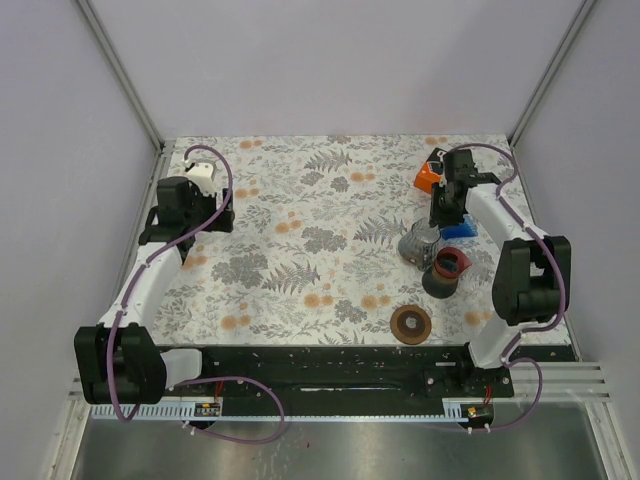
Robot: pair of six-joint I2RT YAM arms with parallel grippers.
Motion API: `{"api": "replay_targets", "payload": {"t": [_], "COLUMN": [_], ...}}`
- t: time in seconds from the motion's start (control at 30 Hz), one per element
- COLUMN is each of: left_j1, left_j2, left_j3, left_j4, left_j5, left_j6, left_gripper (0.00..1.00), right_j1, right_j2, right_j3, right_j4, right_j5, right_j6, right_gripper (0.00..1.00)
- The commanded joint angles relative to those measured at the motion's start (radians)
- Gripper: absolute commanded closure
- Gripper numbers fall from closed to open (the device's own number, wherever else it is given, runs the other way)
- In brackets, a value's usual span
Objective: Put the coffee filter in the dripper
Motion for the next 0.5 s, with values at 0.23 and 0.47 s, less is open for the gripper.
{"api": "replay_targets", "payload": {"t": [0.23,0.47], "left_j1": [-0.001,0.002], "left_j2": [-0.022,-0.021], "left_j3": [0.059,0.058], "left_j4": [0.001,-0.002], "left_j5": [-0.028,-0.048], "left_j6": [0.020,0.033], "left_gripper": [0.11,0.11], "right_j1": [0.151,0.163], "right_j2": [0.102,0.116], "right_j3": [0.133,0.133], "right_j4": [-0.091,-0.084], "right_j5": [0.092,0.051], "right_j6": [-0.149,-0.145], "right_gripper": [0.80,0.74]}}
